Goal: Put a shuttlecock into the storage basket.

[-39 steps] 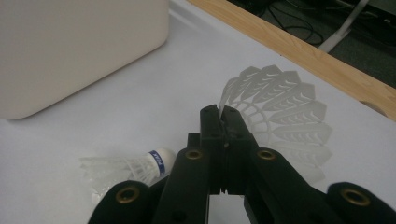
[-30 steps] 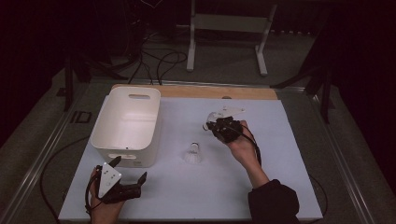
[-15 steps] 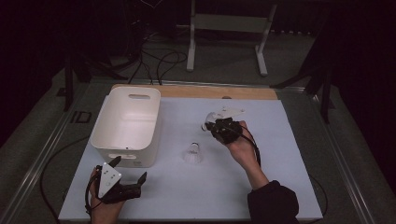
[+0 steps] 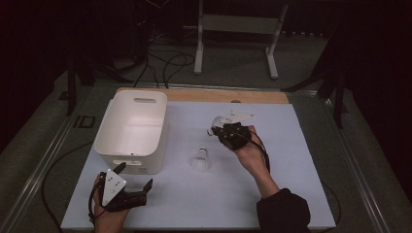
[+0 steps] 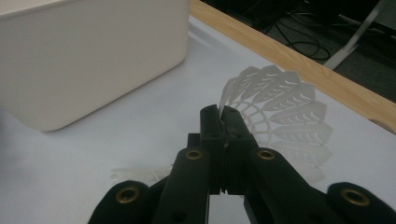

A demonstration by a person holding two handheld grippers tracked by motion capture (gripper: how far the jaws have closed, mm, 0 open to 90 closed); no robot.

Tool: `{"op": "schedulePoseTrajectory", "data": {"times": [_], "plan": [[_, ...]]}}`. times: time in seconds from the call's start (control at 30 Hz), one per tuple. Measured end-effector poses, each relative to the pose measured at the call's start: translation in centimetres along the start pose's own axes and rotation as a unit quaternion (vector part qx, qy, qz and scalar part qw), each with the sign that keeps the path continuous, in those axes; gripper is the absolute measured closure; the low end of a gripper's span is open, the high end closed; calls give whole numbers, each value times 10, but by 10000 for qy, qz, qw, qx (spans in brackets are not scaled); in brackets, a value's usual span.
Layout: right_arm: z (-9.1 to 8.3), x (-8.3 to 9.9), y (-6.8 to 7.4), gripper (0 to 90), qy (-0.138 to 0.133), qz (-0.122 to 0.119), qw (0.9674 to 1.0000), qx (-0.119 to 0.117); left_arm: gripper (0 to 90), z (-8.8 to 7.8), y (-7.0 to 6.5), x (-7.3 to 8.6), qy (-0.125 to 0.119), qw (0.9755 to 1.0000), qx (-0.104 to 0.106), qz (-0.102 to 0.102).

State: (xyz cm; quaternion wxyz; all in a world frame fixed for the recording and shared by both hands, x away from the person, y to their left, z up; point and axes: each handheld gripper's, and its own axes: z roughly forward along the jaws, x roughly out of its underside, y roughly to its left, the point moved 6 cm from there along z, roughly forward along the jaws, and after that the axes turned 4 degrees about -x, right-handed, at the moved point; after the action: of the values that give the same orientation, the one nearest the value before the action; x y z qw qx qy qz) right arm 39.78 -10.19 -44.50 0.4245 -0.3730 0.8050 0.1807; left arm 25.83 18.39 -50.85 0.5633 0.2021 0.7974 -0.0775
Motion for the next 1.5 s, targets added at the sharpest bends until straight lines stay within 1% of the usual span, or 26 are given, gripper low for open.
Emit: {"op": "schedulePoseTrajectory", "data": {"times": [0.07,0.13,0.2,0.7,1.07,1.5], "plan": [[-1,-1,1,893,-5,25,10000,-4,5,0,0,0,0,10000,-1,-1],[-1,-2,1,893,-31,-4,10000,-15,4,0,0,0,2,10000,-1,1],[-2,-2,2,893,-31,22,10000,-23,5,0,0,0,1,10000,6,8],[-5,-7,7,892,-123,-15,9999,-43,5,0,0,0,0,10000,7,8],[-7,-11,13,892,-182,-59,9998,-87,4,0,0,0,1,10000,8,14],[-8,-19,22,893,-280,-134,9994,-164,5,0,0,0,-3,10000,9,12]]}}
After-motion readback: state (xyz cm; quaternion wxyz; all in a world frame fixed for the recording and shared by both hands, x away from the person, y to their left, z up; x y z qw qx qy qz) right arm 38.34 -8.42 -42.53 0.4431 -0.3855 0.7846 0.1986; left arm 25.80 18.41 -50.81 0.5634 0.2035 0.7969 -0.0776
